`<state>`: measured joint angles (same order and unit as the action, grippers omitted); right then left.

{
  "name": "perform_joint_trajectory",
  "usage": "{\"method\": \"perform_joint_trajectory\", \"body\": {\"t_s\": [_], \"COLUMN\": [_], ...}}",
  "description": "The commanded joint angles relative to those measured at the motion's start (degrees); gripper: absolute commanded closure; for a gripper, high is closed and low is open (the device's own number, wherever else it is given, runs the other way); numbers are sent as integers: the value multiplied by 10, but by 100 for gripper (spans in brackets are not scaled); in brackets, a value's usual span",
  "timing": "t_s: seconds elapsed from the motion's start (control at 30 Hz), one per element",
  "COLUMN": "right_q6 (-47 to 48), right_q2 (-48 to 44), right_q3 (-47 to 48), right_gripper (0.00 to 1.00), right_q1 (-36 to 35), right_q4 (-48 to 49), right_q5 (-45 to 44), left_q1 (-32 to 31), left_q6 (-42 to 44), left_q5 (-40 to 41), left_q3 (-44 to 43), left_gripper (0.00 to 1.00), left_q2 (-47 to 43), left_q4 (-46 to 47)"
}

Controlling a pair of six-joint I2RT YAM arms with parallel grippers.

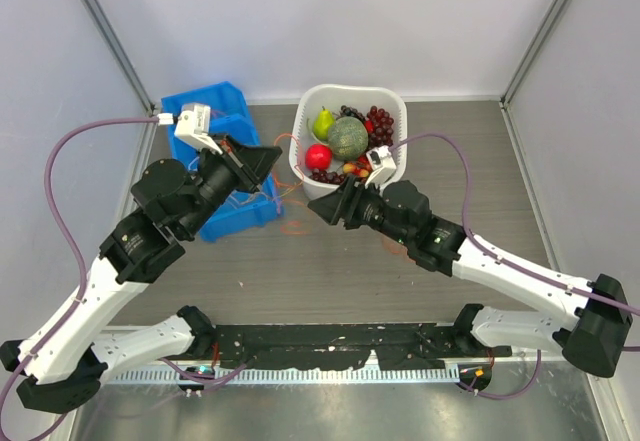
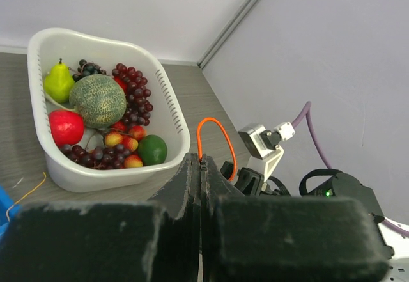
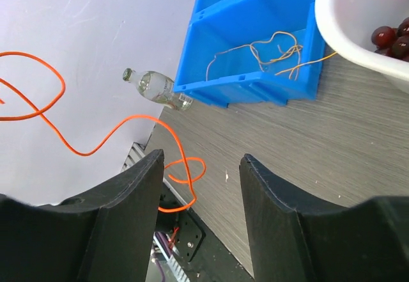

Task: Untangle the cables

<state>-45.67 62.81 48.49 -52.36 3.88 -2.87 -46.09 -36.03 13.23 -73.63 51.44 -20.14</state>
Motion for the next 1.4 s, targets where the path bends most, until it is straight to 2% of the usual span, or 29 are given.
{"method": "perform_joint_trajectory", "body": {"t_s": [0.0,0.23,0.4,0.47,0.5,0.53,0.57,0.6,0.63,0.73,0.93,1.07,1.2,1.33,1.37], "right_q6": [-20,-10,-19,-21,-21,-21,-21,-18,-17,0,23,41,71,79,83], "right_q2": [11,17,32,37,42,43,48,51,52,44,-3,-7,-8,-3,-1], "right_q3": [-8,-19,-23,-22,-20,-17,-16,-16,-17,-25,-119,-153,-153,-137,-121], "right_gripper": [44,40,46,57,68,72,84,89,99,99,99,99,99,99,83], "right_q1": [1,1,1,1,1,0,1,1,1,1,1,-15,-55,-56,-55], "right_q4": [68,90,106,115,118,119,118,115,111,97,98,137,135,111,94], "right_q5": [46,61,51,55,59,60,59,56,53,46,58,121,113,87,66], "left_q1": [-1,-1,-1,-2,-1,-1,-1,-1,-1,-2,-1,-2,-1,-1,-1], "left_q6": [-4,-5,-12,-13,-12,-12,-11,-11,-8,24,106,107,108,112,116], "left_q5": [-8,-9,-21,-22,-21,-21,-20,-18,-17,18,135,167,179,170,173], "left_q3": [1,1,-5,-6,-6,-7,-8,-9,-9,-22,-68,-73,-88,-113,-118], "left_gripper": [100,100,100,100,100,100,100,100,100,100,100,100,100,100,100], "left_q2": [-2,1,6,7,7,7,7,6,7,4,4,9,15,40,49], "left_q4": [36,39,47,48,48,48,48,49,50,43,38,59,77,70,66]}}
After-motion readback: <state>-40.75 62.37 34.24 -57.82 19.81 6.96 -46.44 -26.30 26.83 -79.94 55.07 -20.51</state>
